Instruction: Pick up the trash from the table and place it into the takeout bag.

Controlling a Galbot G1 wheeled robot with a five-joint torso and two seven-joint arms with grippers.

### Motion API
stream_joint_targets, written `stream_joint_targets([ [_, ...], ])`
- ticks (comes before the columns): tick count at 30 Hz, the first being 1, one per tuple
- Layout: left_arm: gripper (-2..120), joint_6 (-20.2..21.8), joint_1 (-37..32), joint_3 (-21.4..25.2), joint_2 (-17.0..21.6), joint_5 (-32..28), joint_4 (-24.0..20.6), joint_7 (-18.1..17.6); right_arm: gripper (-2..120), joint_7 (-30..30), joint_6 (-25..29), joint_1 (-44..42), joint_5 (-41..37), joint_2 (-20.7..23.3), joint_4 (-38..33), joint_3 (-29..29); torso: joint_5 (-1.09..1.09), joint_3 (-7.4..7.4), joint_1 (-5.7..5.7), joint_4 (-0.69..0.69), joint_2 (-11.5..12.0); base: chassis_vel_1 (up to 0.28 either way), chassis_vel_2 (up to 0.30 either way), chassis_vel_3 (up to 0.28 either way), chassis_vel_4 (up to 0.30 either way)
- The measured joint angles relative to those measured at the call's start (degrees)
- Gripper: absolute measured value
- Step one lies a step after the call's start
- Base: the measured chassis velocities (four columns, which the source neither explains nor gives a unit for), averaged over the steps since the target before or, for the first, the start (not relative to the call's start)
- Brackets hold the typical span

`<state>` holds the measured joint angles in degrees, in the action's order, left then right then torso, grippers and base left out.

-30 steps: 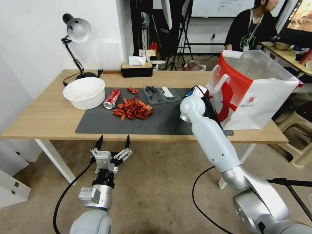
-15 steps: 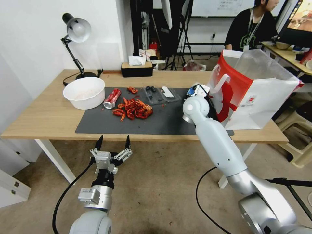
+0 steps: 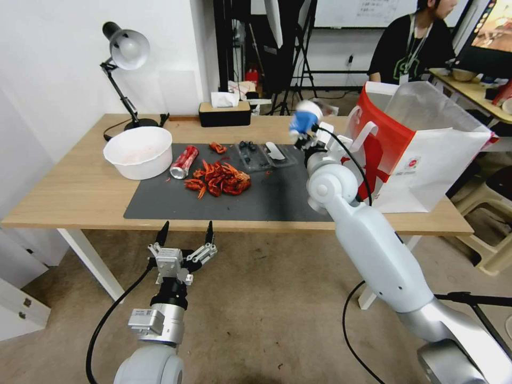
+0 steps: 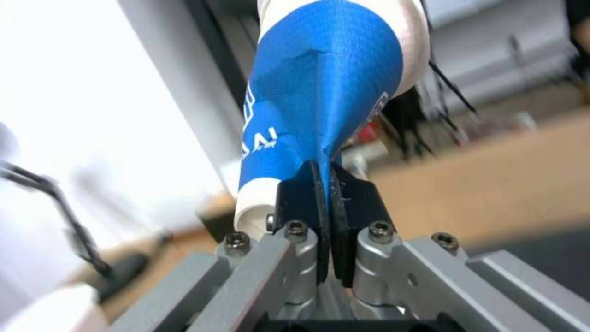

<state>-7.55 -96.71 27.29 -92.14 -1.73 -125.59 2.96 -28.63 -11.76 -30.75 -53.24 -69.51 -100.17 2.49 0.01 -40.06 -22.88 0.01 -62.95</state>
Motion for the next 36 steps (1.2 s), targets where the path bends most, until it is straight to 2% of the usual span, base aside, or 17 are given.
stream_joint_targets([
  [4, 100, 0.05, 0.07, 0.03, 0.00, 0.02, 0.13, 0.00, 0, 0.75, -0.64, 0.02, 4.57, 1.47, -3.61, 3.03, 0.00, 0.00, 0.00, -0.01, 0.00, 0.000, 0.000, 0.000, 0.000],
  [7, 100, 0.09, 0.20, -0.09, 0.00, 0.17, 0.36, 0.02, 0, -1.56, -4.94, 0.72, 9.17, 4.00, -6.51, 6.83, 0.00, 0.00, 0.00, -0.02, 0.00, 0.000, 0.000, 0.000, 0.000],
  [15, 100, 0.13, 0.26, -0.65, 0.00, 0.73, 0.57, 0.13, 0, -7.66, -11.16, 1.50, 14.64, 8.90, -5.70, 13.39, 0.01, 0.00, 0.00, -0.01, 0.00, 0.000, 0.000, 0.000, 0.000],
  [17, 100, 0.13, 0.22, -0.70, 0.00, 0.79, 0.57, 0.14, 0, -8.57, -11.89, 1.34, 15.03, 9.26, -5.46, 14.23, 0.00, 0.00, 0.00, -0.02, 0.00, 0.000, 0.000, 0.000, 0.000],
  [20, 100, 0.07, -0.04, -0.75, 0.00, 0.96, 0.57, 0.16, 0, -11.92, -15.77, 0.38, 15.63, 10.17, -4.98, 16.91, 0.00, 0.00, 0.00, 0.00, 0.00, 0.000, 0.000, 0.000, 0.000],
  [25, 100, -0.06, -0.21, -0.84, 0.00, 1.17, 0.48, 0.18, 1, -13.64, -18.57, -0.83, 15.34, 10.71, -5.33, 18.61, 0.01, 0.00, 0.00, -0.01, 0.00, 0.000, 0.000, 0.000, 0.000],
  [28, 100, -0.16, -0.42, -1.13, 0.00, 1.63, 0.25, 0.22, 18, -14.64, -19.69, -1.84, 13.68, 10.95, -6.34, 19.84, 0.00, 0.00, 0.00, 0.00, 0.00, 0.000, 0.000, 0.000, 0.000],
  [29, 100, -0.16, -0.42, -1.13, 0.00, 1.63, 0.25, 0.22, 18, -14.64, -19.69, -1.84, 13.68, 10.95, -6.34, 19.84, 0.00, 0.00, 0.00, 0.00, 0.00, 0.000, 0.000, 0.000, 0.000],
  [32, 100, -0.36, -0.54, -1.20, 0.00, 2.12, 0.16, 0.26, 31, -15.17, -20.25, -2.41, 12.42, 11.41, -7.10, 20.64, -0.01, 0.00, 0.00, 0.00, 0.01, 0.000, 0.000, 0.000, 0.000],
  [34, 100, -0.42, -0.61, -1.26, 0.00, 2.22, 0.09, 0.28, 34, -15.20, -20.27, -2.59, 12.22, 11.60, -7.29, 20.88, -0.01, 0.00, 0.00, -0.01, 0.01, 0.000, 0.000, 0.000, 0.000],
  [35, 100, -0.52, -0.72, -1.32, 0.00, 2.33, 0.00, 0.29, 41, -15.20, -20.21, -2.78, 11.75, 11.84, -7.62, 21.17, -0.01, 0.00, 0.00, -0.01, 0.01, 0.000, 0.000, 0.000, 0.000],
  [36, 100, -0.52, -0.72, -1.32, 0.00, 2.33, 0.00, 0.29, 41, -15.20, -20.21, -2.78, 11.75, 11.84, -7.62, 21.17, -0.01, 0.00, 0.00, -0.01, 0.01, 0.000, 0.000, 0.000, 0.000],
])
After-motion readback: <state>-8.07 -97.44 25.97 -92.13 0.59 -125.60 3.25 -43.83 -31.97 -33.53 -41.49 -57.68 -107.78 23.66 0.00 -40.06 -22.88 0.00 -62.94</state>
